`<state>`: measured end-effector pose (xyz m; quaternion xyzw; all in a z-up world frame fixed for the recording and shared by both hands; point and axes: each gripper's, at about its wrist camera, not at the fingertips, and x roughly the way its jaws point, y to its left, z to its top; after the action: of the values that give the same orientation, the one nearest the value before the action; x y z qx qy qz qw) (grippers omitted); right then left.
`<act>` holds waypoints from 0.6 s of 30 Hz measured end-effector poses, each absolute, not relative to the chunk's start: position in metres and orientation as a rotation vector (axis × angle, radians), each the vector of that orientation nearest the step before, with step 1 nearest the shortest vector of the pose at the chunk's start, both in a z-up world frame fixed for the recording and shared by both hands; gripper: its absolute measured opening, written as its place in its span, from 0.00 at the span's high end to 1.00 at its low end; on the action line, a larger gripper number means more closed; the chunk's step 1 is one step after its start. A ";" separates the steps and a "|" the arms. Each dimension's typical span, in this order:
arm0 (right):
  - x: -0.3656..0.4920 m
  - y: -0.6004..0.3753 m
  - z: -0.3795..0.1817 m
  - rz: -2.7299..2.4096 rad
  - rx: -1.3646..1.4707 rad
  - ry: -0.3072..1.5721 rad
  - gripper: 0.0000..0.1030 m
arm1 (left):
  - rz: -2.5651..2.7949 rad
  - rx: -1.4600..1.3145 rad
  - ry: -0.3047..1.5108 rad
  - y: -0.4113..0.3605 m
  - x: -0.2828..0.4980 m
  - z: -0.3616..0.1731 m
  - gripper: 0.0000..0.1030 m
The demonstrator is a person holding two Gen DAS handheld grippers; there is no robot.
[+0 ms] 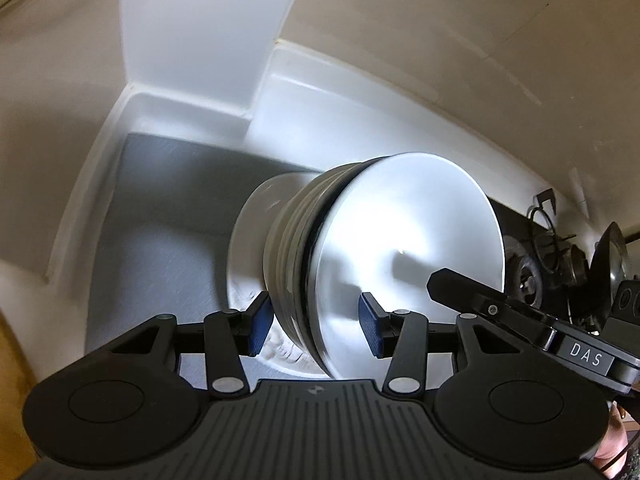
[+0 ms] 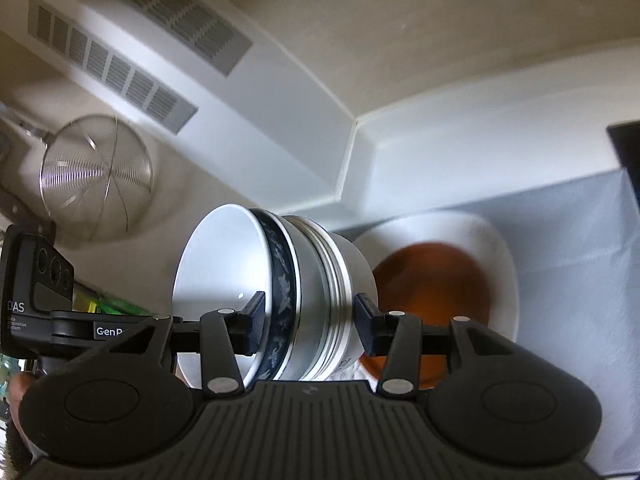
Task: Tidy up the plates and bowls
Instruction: 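Lift the bowl stack with both grippers and carry it over the orange plate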
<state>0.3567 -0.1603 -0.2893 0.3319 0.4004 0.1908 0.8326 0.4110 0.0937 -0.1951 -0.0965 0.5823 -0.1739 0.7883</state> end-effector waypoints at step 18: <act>0.375 -0.183 -0.347 0.322 0.733 0.926 0.50 | -0.399 -0.254 1.316 0.060 0.447 -0.264 0.51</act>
<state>0.3755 -0.1832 -0.3475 0.3439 0.4345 0.1510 0.8186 0.4466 0.0597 -0.2636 -0.1171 0.6056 -0.1838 0.7654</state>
